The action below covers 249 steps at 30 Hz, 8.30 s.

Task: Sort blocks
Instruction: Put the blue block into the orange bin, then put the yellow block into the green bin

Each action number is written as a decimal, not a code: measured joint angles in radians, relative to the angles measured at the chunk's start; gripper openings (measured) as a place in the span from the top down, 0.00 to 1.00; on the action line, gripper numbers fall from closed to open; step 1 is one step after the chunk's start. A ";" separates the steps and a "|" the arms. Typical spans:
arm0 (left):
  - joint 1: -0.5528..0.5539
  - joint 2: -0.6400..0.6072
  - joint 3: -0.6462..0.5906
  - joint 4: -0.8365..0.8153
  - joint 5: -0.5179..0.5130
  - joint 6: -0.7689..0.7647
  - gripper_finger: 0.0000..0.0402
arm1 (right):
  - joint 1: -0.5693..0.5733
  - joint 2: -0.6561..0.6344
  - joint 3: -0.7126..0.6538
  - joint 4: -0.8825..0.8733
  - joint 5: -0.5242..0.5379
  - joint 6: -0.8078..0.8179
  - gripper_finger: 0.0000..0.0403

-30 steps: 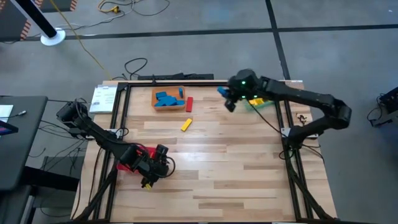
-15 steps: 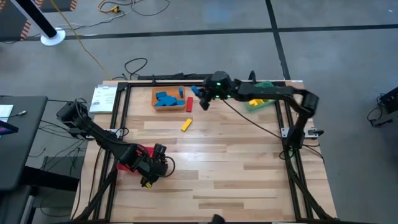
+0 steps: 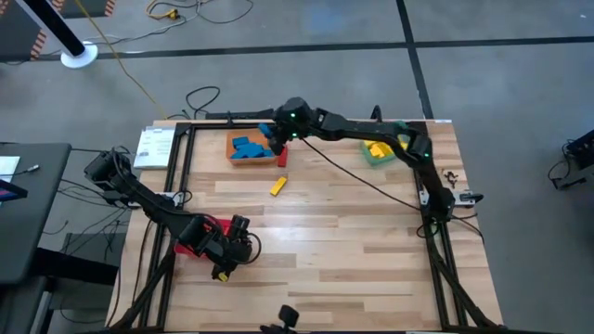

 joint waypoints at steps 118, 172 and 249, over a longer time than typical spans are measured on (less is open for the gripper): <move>0.666 0.408 -0.153 0.766 -0.001 -0.104 0.76 | 1.022 -0.292 0.082 -1.372 0.659 0.648 0.40; 0.326 0.009 -0.155 0.533 0.033 0.150 0.74 | 0.648 -0.160 -0.156 -0.516 0.413 -0.072 0.45; 0.018 -0.155 -0.525 0.887 0.023 -0.065 0.41 | -0.288 -0.402 -0.156 -1.408 0.464 0.224 0.72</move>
